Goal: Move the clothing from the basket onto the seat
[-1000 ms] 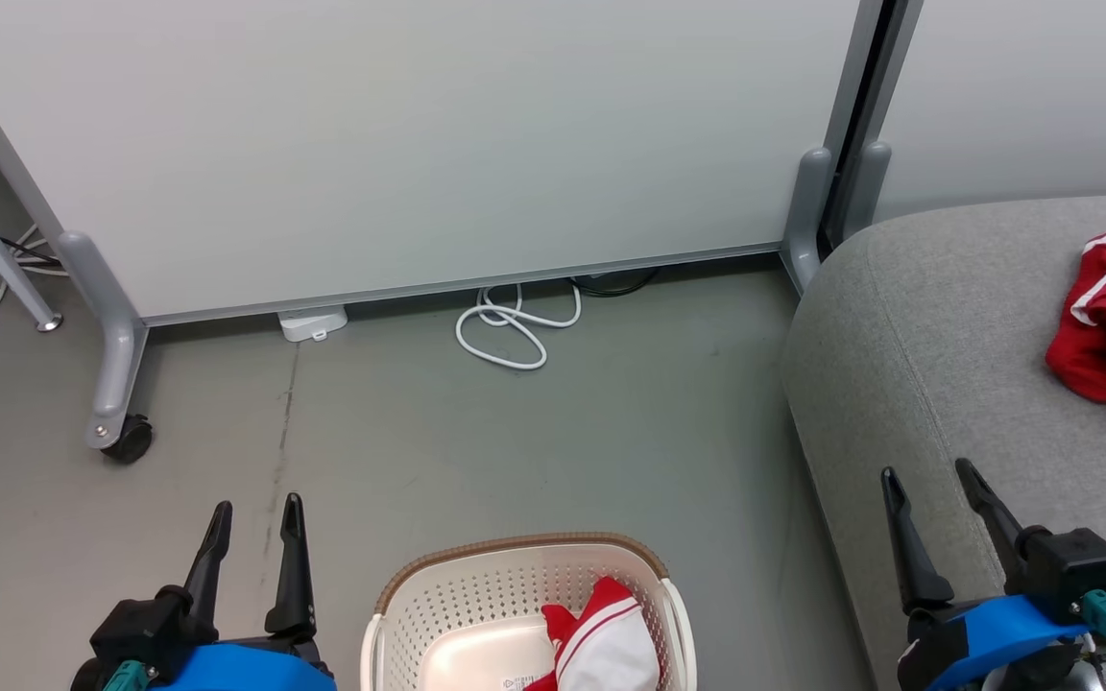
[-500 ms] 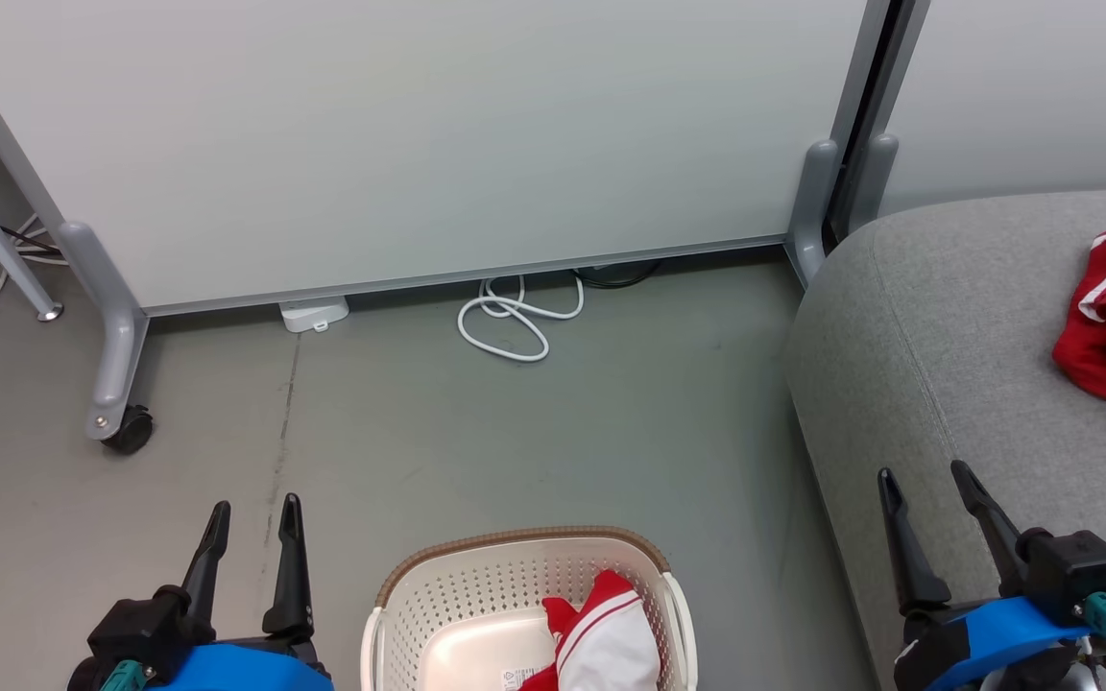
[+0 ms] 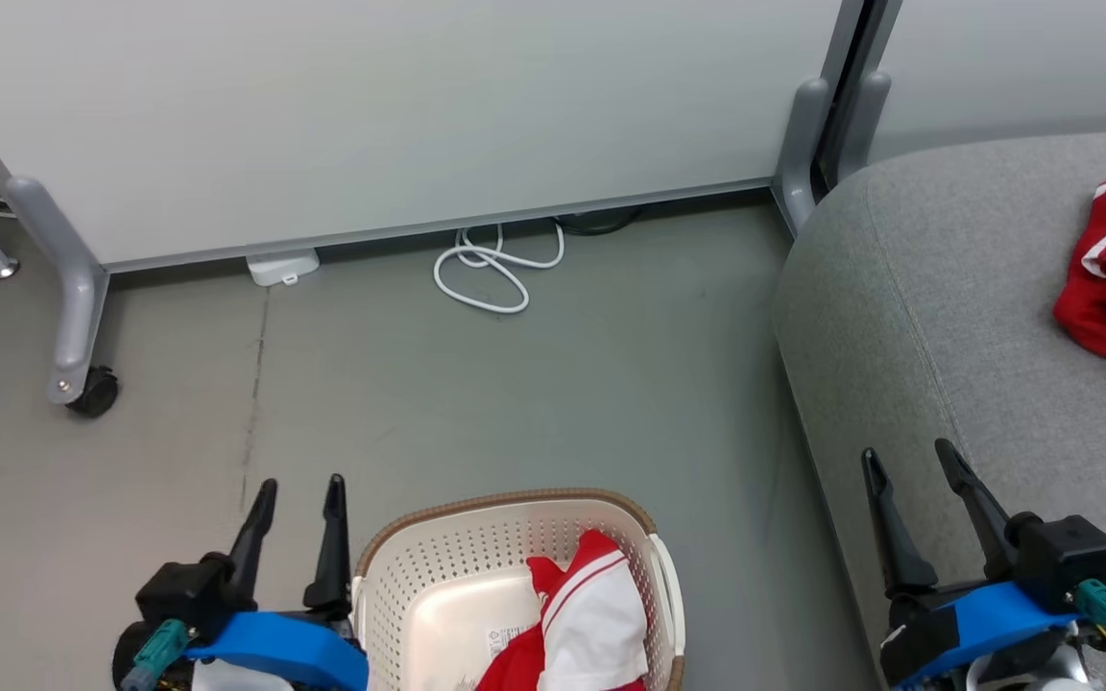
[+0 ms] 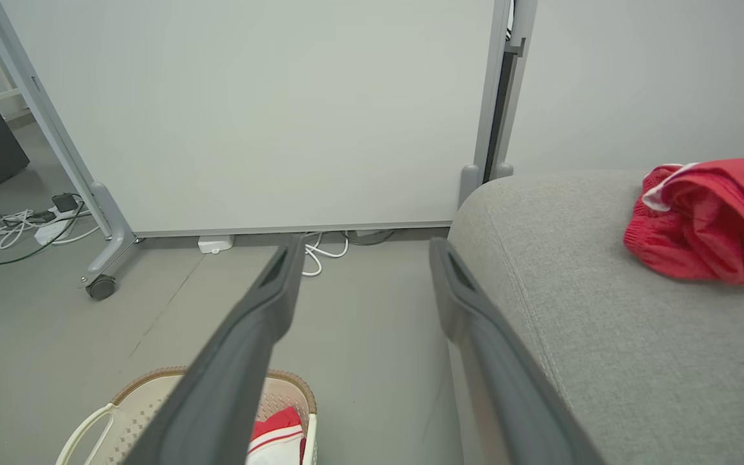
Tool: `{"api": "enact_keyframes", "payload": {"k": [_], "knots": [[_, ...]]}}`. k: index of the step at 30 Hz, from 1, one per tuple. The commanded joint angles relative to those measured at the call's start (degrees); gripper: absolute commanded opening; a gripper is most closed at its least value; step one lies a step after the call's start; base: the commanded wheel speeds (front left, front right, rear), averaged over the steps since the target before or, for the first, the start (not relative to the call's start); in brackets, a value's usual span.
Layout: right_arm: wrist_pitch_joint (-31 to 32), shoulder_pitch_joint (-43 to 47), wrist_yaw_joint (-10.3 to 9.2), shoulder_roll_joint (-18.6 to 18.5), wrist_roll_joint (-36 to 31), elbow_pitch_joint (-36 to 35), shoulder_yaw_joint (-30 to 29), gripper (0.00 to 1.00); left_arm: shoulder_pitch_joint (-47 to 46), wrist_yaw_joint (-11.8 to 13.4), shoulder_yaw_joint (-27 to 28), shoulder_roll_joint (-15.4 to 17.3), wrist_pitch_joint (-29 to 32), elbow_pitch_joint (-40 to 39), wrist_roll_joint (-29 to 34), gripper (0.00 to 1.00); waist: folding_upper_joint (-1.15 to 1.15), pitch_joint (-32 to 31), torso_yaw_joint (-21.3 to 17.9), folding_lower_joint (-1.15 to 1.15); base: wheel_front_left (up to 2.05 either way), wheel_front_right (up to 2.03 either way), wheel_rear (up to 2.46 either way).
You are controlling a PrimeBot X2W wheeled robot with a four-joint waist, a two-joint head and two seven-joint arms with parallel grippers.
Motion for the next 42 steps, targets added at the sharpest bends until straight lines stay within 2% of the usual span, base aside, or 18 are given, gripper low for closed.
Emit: {"api": "enact_keyframes", "payload": {"k": [1,11,15,22,33,42], "knots": [[-0.4,-1.2,0.03,0.1,0.3,-0.2,0.3,1.0,-1.8,-0.1,-1.5,0.2,-0.2,2.1,-0.9,1.0,0.0,2.1,-0.8,0.0,0.0,0.0,0.0],[-1.4,-6.0,0.03,0.0,1.5,-0.3,4.6,1.0,-12.9,-0.1,-11.1,0.8,-0.1,16.9,-8.4,1.0,0.0,13.0,-6.6,0.0,0.0,0.0,0.0],[-2.4,-8.7,0.03,0.1,2.1,-0.3,6.6,1.0,-18.5,-0.1,-15.3,1.3,-0.1,23.1,-11.7,1.0,0.0,19.1,-10.2,0.0,0.0,0.0,0.0],[-3.9,-11.7,0.02,0.1,3.4,-0.4,9.0,1.0,-25.0,-0.1,-20.2,2.2,1.5,30.6,-16.0,1.0,0.0,27.1,-15.0,0.0,0.0,0.0,0.0],[-6.9,-13.6,0.02,0.1,6.2,0.5,11.6,1.0,-33.1,-0.1,-27.3,3.6,4.6,38.8,-17.6,1.0,0.0,36.6,-19.4,0.0,0.0,0.0,0.0],[-8.8,-15.5,0.03,0.1,8.4,1.7,13.8,1.0,-39.6,-0.1,-29.7,6.1,4.9,43.4,-16.7,1.0,0.0,42.4,-21.3,0.0,0.0,0.0,0.0]]}}
